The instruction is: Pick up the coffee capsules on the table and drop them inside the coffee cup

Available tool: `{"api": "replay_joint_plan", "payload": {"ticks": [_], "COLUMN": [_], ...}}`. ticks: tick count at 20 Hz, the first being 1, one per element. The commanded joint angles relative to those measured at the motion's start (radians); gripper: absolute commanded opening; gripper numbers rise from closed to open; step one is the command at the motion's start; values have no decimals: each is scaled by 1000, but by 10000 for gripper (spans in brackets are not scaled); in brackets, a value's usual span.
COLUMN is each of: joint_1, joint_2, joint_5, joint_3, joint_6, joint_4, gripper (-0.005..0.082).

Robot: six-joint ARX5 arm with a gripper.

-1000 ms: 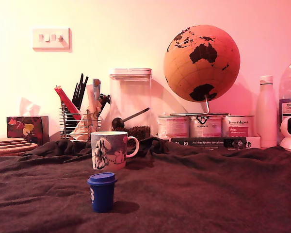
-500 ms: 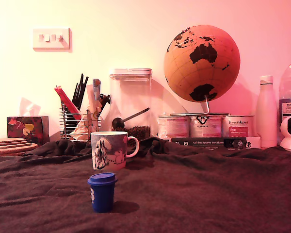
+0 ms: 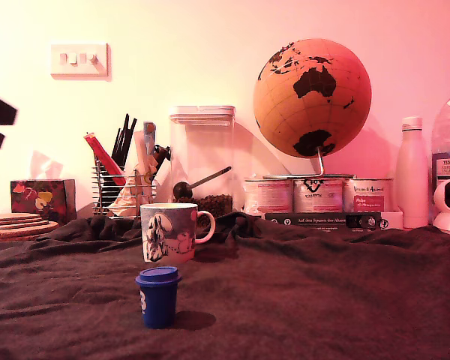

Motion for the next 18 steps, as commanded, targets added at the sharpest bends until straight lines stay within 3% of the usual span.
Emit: {"api": "replay_joint_plan", "payload": {"ticks": [1,10,18], "joint_1": [-16,-89,-128], "joint_2": [16,79,306], "joint_5": [-18,-60,-75], "joint_3": [-36,-90,-90], "joint_6": [26,95,140], "joint_4": [50,161,351], "gripper": [508,508,508]}}
